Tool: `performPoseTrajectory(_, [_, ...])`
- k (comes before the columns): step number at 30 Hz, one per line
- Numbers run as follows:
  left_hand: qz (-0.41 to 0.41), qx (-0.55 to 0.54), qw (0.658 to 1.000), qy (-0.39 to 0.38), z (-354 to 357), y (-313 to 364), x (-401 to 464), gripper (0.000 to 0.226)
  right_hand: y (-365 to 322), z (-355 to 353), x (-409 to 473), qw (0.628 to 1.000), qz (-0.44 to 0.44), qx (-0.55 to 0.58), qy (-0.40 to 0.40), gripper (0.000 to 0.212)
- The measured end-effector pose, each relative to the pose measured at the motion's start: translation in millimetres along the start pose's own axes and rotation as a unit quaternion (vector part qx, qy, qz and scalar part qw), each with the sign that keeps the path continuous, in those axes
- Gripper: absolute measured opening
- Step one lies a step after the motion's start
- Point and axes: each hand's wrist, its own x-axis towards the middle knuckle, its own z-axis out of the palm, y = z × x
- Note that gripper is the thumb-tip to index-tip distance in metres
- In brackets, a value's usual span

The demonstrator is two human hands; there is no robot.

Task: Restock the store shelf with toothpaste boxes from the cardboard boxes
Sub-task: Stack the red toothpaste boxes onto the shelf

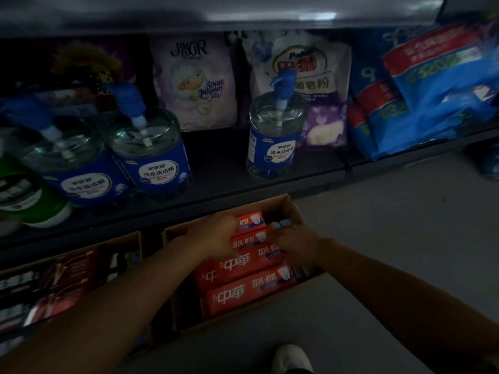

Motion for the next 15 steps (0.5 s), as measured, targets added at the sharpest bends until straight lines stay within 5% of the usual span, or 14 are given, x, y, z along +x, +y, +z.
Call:
performPoseTrajectory(9, [0.029,0.048,0.995,0.076,-90.5,16.9,-58.3,0.041,-5.8,-104.4,-54.2,0.992,0.047,-0.032,0.114,0.055])
performPoseTrajectory(15, [0.037,0.097,0.981,0.164,-182.3,38.7,-128.2,0.066,-26.4,-212.2,-106.8,0.966,0.045,-0.100,0.234,0.047])
